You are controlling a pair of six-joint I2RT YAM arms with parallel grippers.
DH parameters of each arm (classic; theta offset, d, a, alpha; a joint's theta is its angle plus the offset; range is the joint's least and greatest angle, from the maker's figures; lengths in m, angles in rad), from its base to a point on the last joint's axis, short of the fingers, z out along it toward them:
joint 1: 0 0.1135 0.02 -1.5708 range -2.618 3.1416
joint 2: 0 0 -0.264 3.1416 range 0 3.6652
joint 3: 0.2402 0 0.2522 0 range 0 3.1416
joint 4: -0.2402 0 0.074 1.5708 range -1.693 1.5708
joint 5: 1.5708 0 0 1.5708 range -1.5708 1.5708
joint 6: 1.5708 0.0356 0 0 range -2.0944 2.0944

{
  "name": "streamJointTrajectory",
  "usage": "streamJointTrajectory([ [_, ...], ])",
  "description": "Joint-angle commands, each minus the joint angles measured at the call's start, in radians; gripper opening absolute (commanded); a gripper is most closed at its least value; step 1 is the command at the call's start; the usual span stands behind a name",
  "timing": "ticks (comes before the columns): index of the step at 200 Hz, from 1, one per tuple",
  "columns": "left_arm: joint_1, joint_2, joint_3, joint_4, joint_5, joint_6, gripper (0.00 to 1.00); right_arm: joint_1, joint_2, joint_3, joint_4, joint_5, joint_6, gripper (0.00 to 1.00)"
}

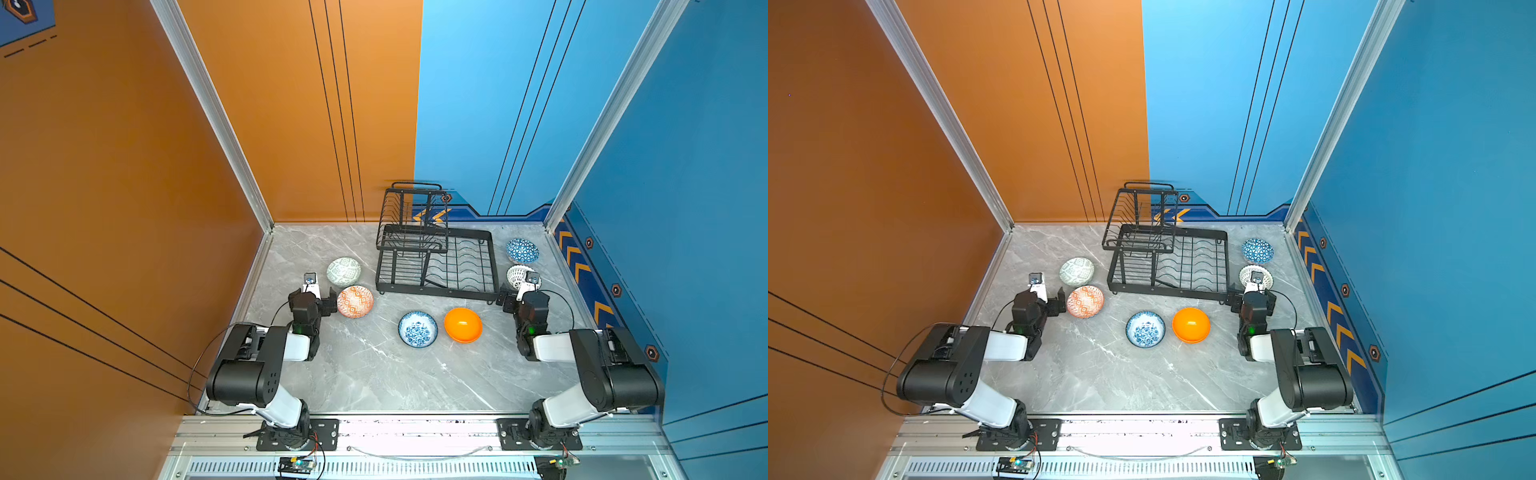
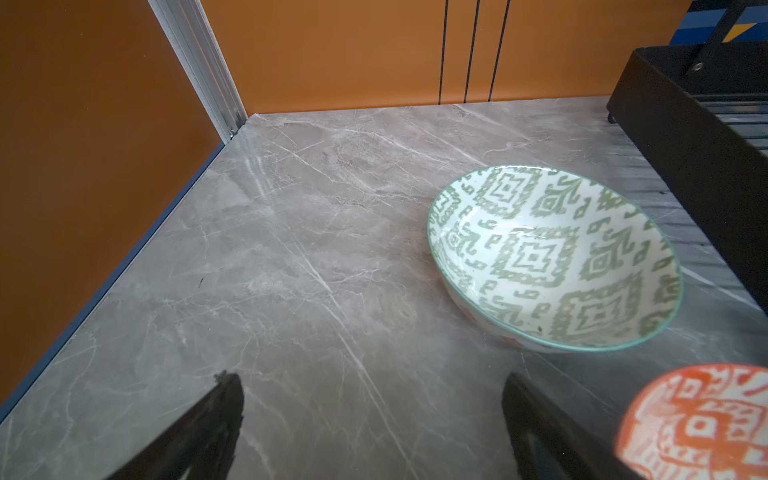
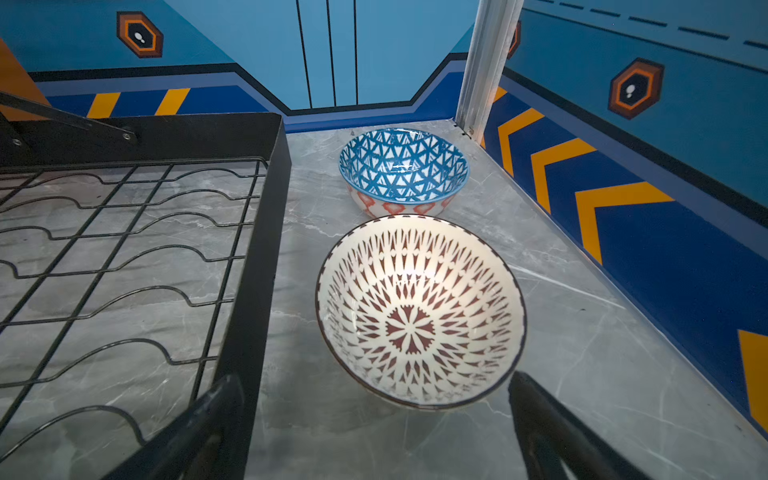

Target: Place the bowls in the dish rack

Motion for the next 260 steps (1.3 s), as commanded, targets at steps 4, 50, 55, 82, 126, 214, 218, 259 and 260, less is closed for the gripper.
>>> streamJointTrajectory([
  [4,0.006,0.000,0.016,0.004,0.008,0.009,0.98,0.007,0.008,0.013,-0.007,-0.021,-0.012,1.00],
  [50,0.005,0.000,0.018,0.004,0.009,0.009,0.98,-0.001,0.009,0.017,-0.011,-0.038,-0.011,1.00],
  [55,0.005,0.001,0.017,0.004,0.008,0.007,0.98,-0.001,0.008,0.016,-0.011,-0.038,-0.011,1.00],
  [82,0.005,0.000,0.017,0.004,0.008,0.007,0.98,0.000,0.008,0.016,-0.012,-0.038,-0.010,1.00],
  [126,0.005,0.001,0.017,0.004,0.009,0.008,0.98,-0.005,0.008,0.016,-0.014,-0.044,-0.008,1.00],
  [214,0.006,0.002,0.020,-0.002,0.012,0.009,0.98,-0.005,0.008,0.017,-0.015,-0.044,-0.005,1.00],
  [218,0.009,0.002,0.020,-0.004,0.017,0.006,0.98,-0.005,0.008,0.017,-0.015,-0.044,-0.006,1.00],
  [259,0.016,-0.021,0.033,-0.042,0.008,-0.005,0.98,0.016,-0.031,0.038,-0.081,0.027,-0.007,1.00],
  [260,0.016,-0.024,0.035,-0.050,0.007,-0.007,0.98,0.017,-0.034,0.039,-0.087,0.030,-0.007,1.00],
])
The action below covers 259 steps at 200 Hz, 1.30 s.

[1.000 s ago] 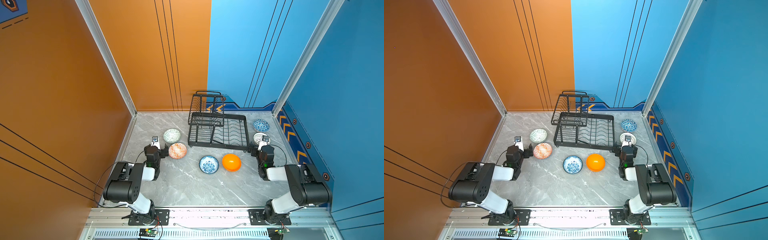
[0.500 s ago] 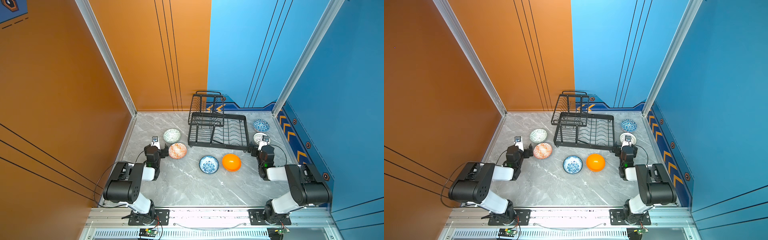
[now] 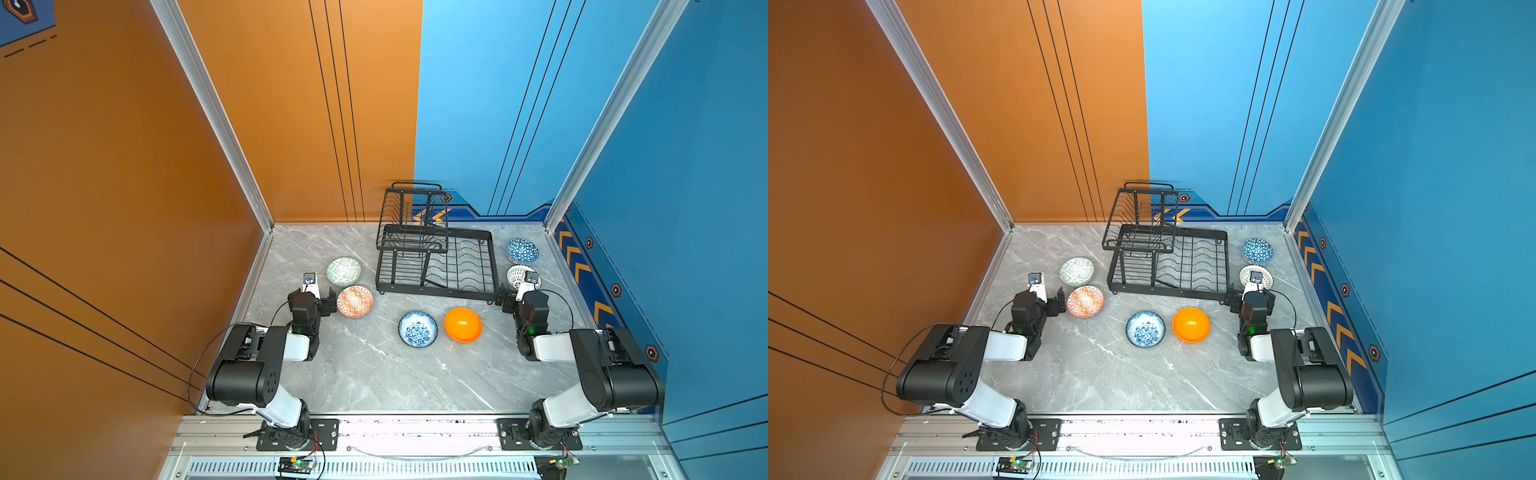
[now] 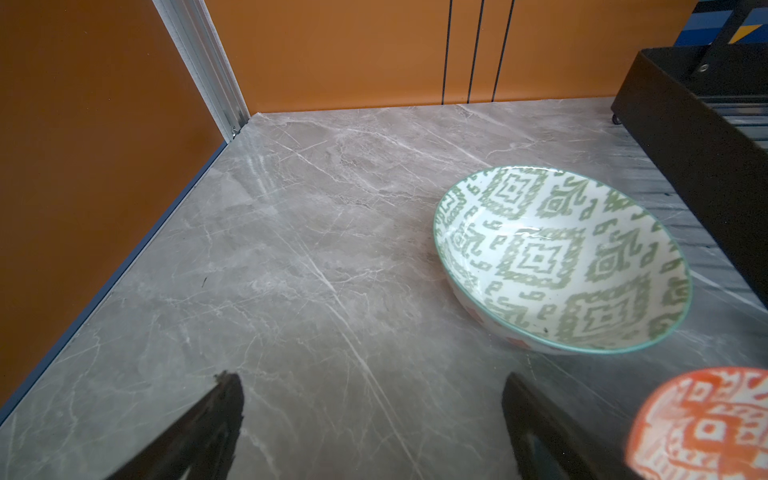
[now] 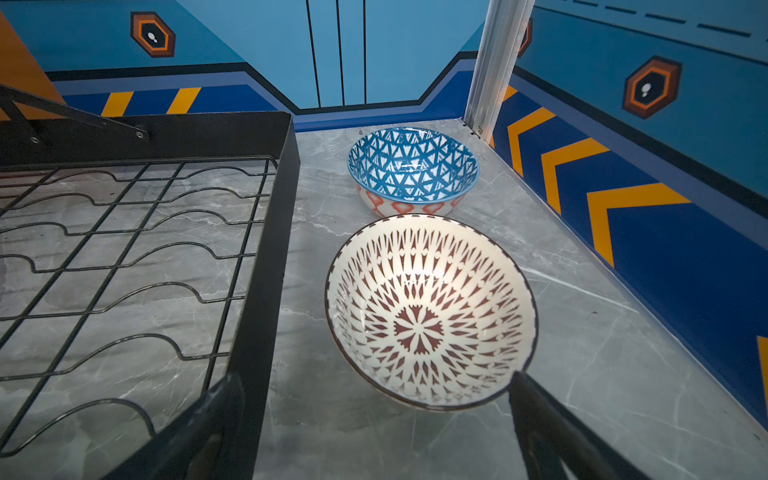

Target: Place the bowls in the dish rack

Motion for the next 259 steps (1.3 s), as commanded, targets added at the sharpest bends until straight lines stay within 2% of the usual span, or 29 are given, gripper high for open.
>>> streamJointTrajectory([
  [1,0.003,-0.028,0.037,-0.055,-0.001,-0.007,0.98,0.018,-0.037,0.039,-0.090,0.048,-0.008,1.00],
  [20,0.013,-0.091,0.081,-0.191,-0.025,-0.029,0.98,0.026,-0.084,0.094,-0.225,0.068,-0.011,1.00],
  [37,0.022,-0.121,0.073,-0.201,-0.035,-0.041,0.98,0.048,-0.100,0.124,-0.284,0.098,-0.028,1.00],
  [55,0.024,-0.166,0.075,-0.245,-0.073,-0.056,0.98,0.090,-0.118,0.148,-0.334,0.214,-0.038,1.00],
  [74,0.033,-0.245,0.136,-0.433,-0.122,-0.126,0.98,0.143,-0.142,0.211,-0.455,0.404,-0.011,1.00],
  [94,0.054,-0.283,0.254,-0.676,-0.138,-0.272,0.98,0.157,-0.175,0.318,-0.677,0.492,0.114,1.00],
  [102,0.059,-0.281,0.302,-0.760,-0.132,-0.330,0.98,0.151,-0.185,0.363,-0.782,0.524,0.231,1.00],
  [113,0.064,-0.268,0.361,-0.847,-0.099,-0.388,0.98,0.133,-0.201,0.443,-1.008,0.574,0.480,1.00],
  [122,0.067,-0.250,0.410,-0.914,-0.078,-0.442,0.98,0.109,-0.212,0.511,-1.163,0.520,0.606,1.00],
  [133,0.071,-0.225,0.473,-0.990,-0.047,-0.506,0.98,0.081,-0.227,0.557,-1.248,0.401,0.652,1.00],
  [147,0.073,-0.187,0.553,-1.081,-0.016,-0.579,0.98,0.062,-0.254,0.574,-1.277,0.320,0.685,1.00],
  [161,0.073,-0.129,0.643,-1.184,0.041,-0.615,0.98,0.045,-0.278,0.591,-1.279,0.247,0.690,1.00],
  [203,0.068,0.105,0.934,-1.474,0.283,-0.681,0.98,0.041,-0.271,0.721,-1.381,0.150,0.672,1.00],
  [226,0.046,0.174,0.989,-1.538,0.300,-0.698,0.98,0.053,-0.218,0.814,-1.437,0.071,0.657,1.00],
  [259,0.040,0.249,1.047,-1.578,0.293,-0.700,0.98,0.089,-0.151,0.922,-1.492,0.053,0.619,1.00],
])
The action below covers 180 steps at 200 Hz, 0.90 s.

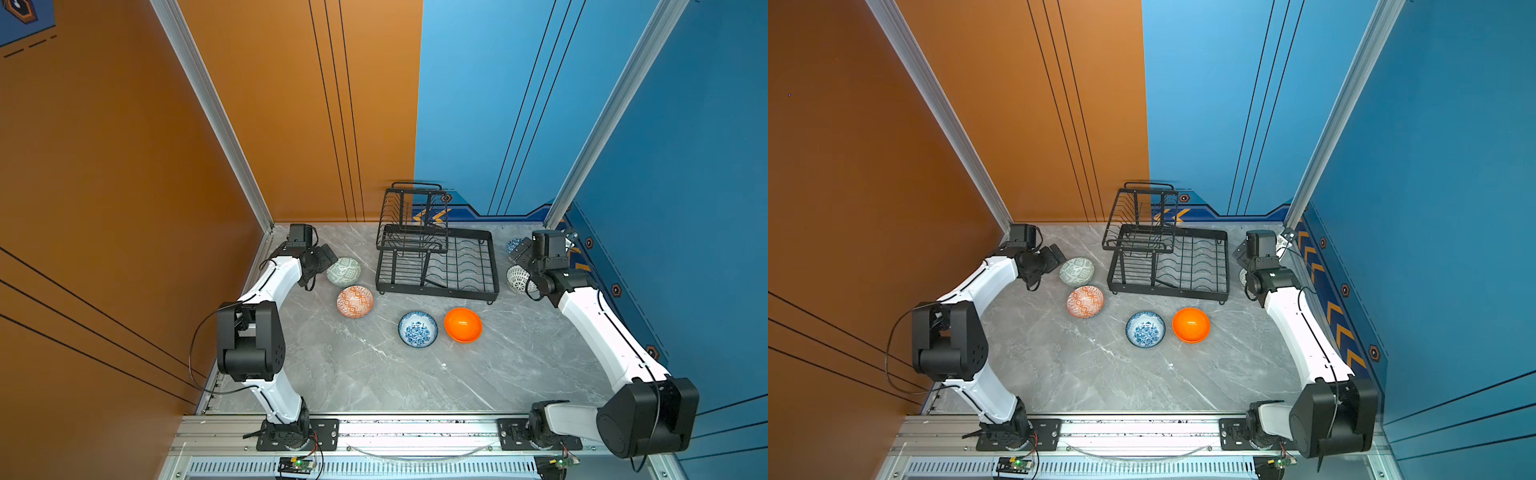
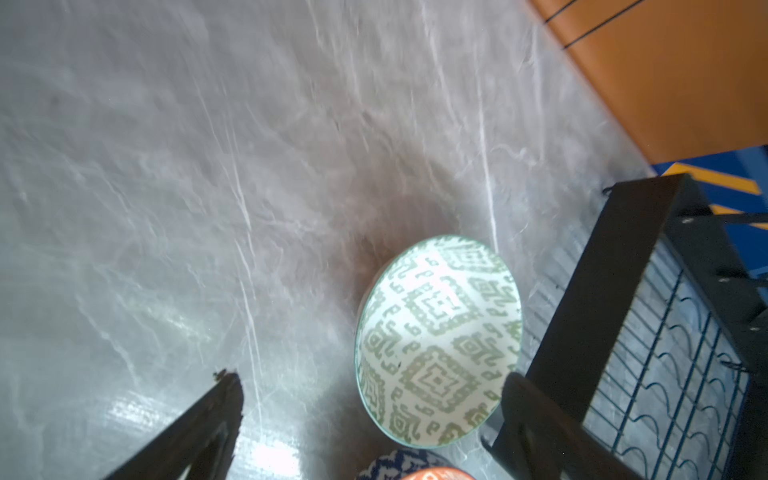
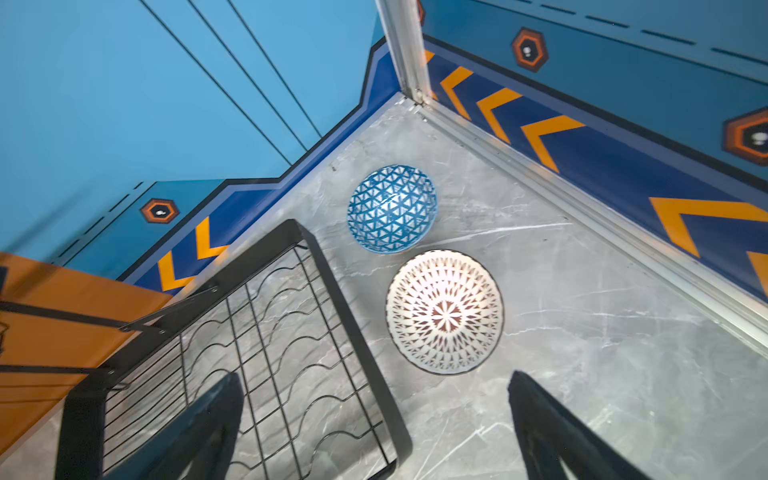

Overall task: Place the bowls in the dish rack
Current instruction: 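Reach left gripper to green-patterned bowl while right gripper reaches toward maroon-patterned bowl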

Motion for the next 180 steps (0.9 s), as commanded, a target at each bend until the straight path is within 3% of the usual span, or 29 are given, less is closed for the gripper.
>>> streamJointTrajectory([
  [1,-0.007,0.039,0.053,-0.114,0.033,-0.015,0.98,0.024,0.042,0.059,-0.098,-0.050,-0.027,1.00],
  [47,-0.042,0.125,0.114,-0.178,0.009,0.055,0.98,0.060,0.114,0.127,-0.121,-0.056,0.019,1.00],
  [96,-0.056,0.186,0.134,-0.178,-0.006,0.102,0.99,0.057,0.258,0.230,-0.191,-0.138,0.020,1.00],
  [137,-0.058,0.187,0.137,-0.178,-0.018,0.121,0.98,0.036,0.396,0.284,-0.284,-0.211,-0.012,1.00],
  [180,-0.055,0.154,0.138,-0.179,-0.032,0.147,0.98,0.032,0.449,0.269,-0.297,-0.261,-0.050,0.99],
])
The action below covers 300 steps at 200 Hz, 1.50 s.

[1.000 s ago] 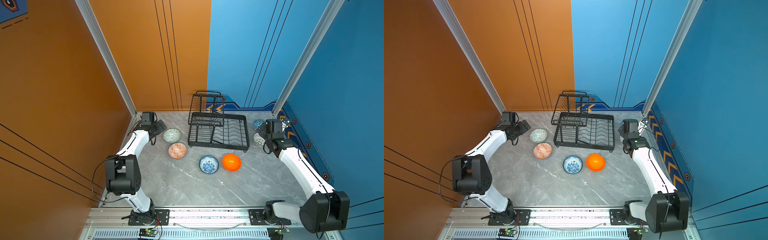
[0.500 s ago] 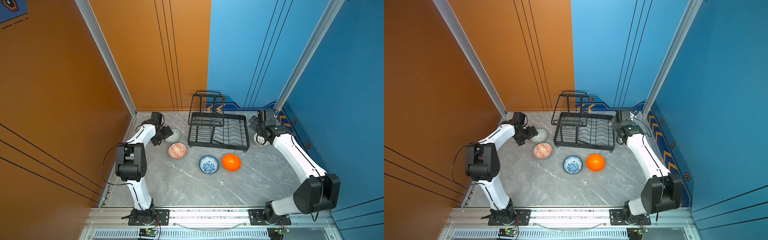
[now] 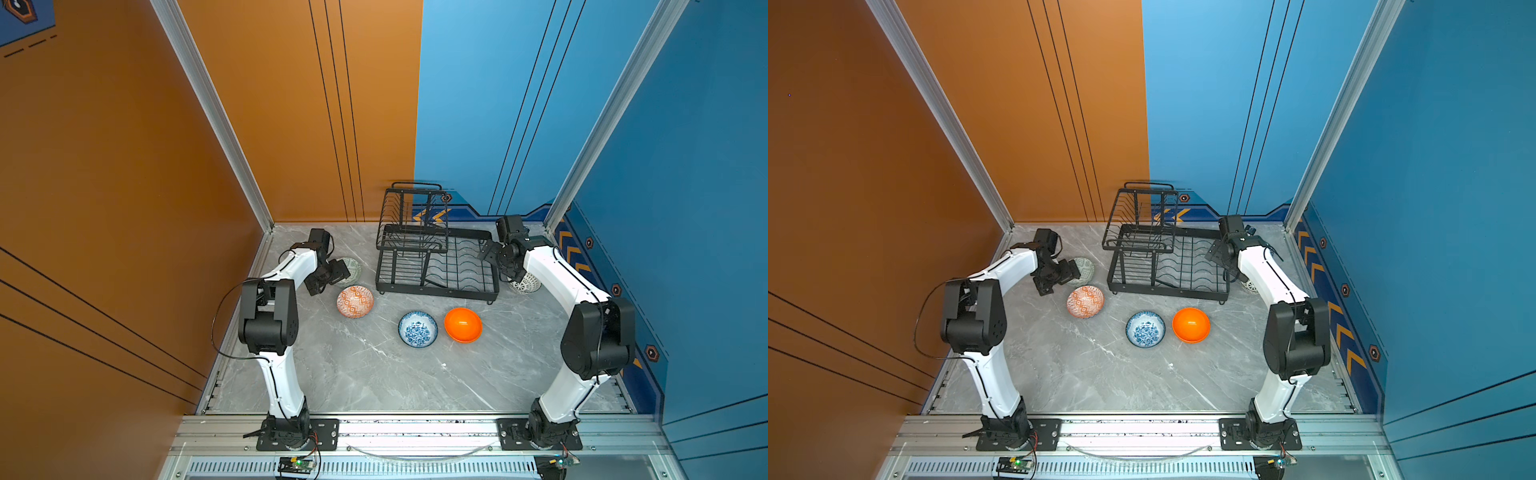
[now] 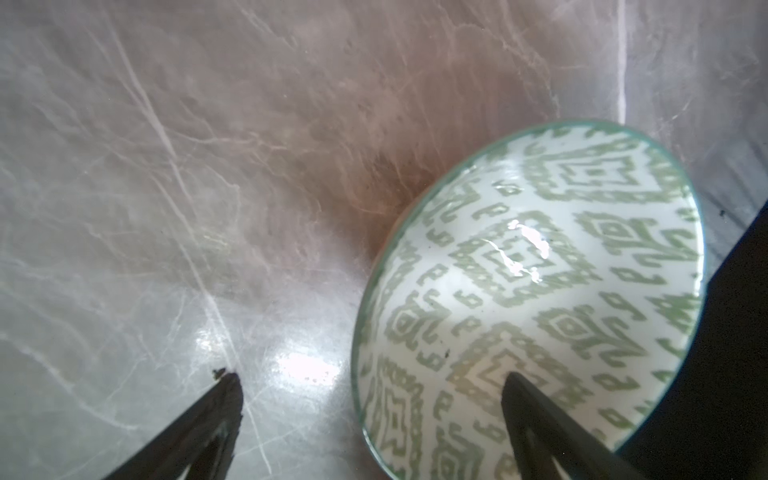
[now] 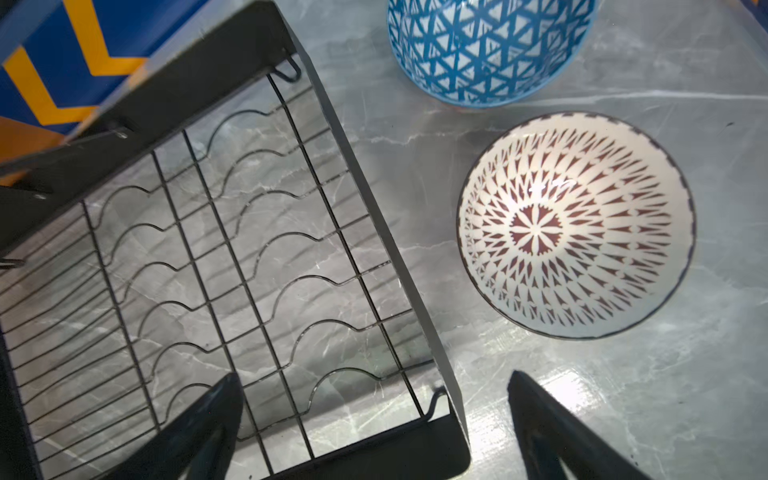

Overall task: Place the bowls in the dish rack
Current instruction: 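Reach left gripper to green-patterned bowl while right gripper reaches toward maroon-patterned bowl, then close left gripper on green-patterned bowl rim while right arm lifts away from rack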

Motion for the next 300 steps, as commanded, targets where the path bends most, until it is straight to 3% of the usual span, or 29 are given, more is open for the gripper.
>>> streamJointTrajectory([
  [1,0.000,-0.032,0.022,-0.024,-0.024,0.036,0.98,-0.006,0.012,0.008,-0.054,-0.049,-0.039,0.99],
  [70,0.004,-0.053,0.039,-0.030,-0.009,0.041,0.98,-0.008,0.082,-0.017,-0.065,-0.079,-0.077,0.81],
  [133,0.004,-0.086,0.026,-0.030,-0.003,0.046,0.98,-0.016,0.099,-0.052,-0.066,-0.034,-0.138,0.75],
  [162,0.004,-0.092,0.025,-0.030,0.001,0.046,0.98,-0.018,0.128,-0.051,-0.066,-0.027,-0.171,0.63],
  [181,0.004,-0.098,0.022,-0.030,0.002,0.042,0.98,-0.018,0.157,-0.034,-0.063,-0.023,-0.204,0.46],
  [222,0.000,-0.120,0.003,-0.030,0.016,0.024,0.98,-0.012,0.205,0.013,-0.060,0.004,-0.289,0.22],
  [270,-0.003,-0.147,-0.026,-0.030,0.024,0.015,0.98,0.017,0.261,0.078,-0.057,0.076,-0.434,0.08],
  [300,-0.005,-0.160,-0.038,-0.033,0.025,0.010,0.98,0.016,0.297,0.123,-0.057,0.068,-0.476,0.06],
])
